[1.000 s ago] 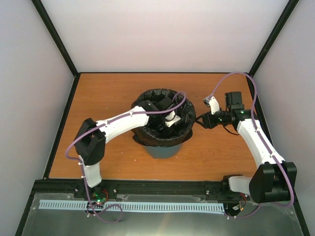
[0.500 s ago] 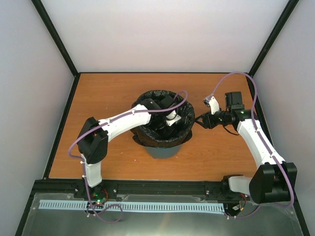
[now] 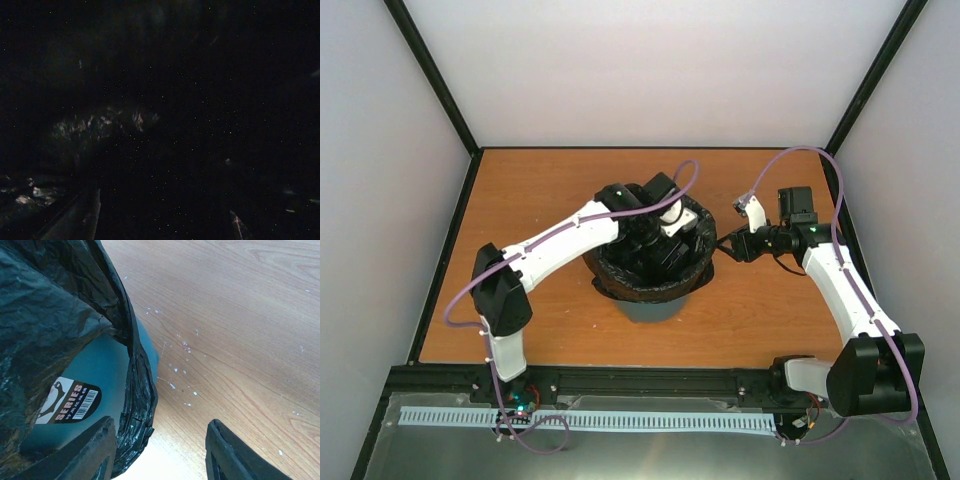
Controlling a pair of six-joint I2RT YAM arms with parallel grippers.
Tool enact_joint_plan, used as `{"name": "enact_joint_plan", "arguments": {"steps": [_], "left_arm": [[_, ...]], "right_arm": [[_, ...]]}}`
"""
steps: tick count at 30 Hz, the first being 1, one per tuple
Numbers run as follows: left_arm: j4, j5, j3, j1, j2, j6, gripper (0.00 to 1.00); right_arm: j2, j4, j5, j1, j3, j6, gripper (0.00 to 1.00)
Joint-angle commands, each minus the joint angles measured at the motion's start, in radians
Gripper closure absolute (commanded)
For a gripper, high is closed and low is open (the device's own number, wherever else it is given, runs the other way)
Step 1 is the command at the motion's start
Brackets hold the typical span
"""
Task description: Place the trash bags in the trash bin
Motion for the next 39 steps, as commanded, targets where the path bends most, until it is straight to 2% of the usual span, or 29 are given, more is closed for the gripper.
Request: {"name": "enact_joint_plan", "arguments": {"steps": [1, 4, 7, 11, 13, 17, 24, 32, 39], "left_arm": [[-0.006, -0.012, 0.107, -0.007, -0.051, -0.005, 0.31], [0.003, 0.009, 0.136, -0.008, -0.118, 0.001, 0.30], [0.018, -0.013, 0.098, -0.008, -0.233, 0.000, 0.27], [0.040, -0.200, -0.015, 0.009, -0.432, -0.063, 0.18], [0.046, -0.252, -0.083, 0.058, -0.527, -0.099, 0.15], [0.072, -0.253, -0.207, 0.208, -0.674, -0.120, 0.09], [0.149, -0.139, -0.343, 0.241, -0.645, -0.131, 0.17], [0.273, -0.054, -0.437, 0.240, -0.627, -0.160, 0.20], [0.364, -0.024, -0.398, 0.240, -0.525, -0.156, 0.19]], "right_arm": [[-0.020, 0.000, -0.002, 0.003, -0.002, -0.009, 0.50], [-0.026, 0.007, 0.002, 0.003, -0.007, -0.004, 0.50], [-0.020, 0.005, 0.000, 0.003, -0.006, -0.004, 0.50], [-0.017, 0.004, -0.001, 0.003, -0.007, -0.004, 0.50], [-0.018, 0.004, -0.001, 0.003, -0.006, -0.006, 0.50], [-0.019, 0.003, -0.007, 0.003, -0.005, -0.008, 0.49], [-0.011, -0.002, -0.014, 0.003, -0.006, -0.010, 0.49], [-0.020, 0.003, -0.008, 0.002, -0.003, -0.003, 0.49], [-0.005, -0.016, 0.014, -0.047, 0.062, 0.009, 0.50]]}}
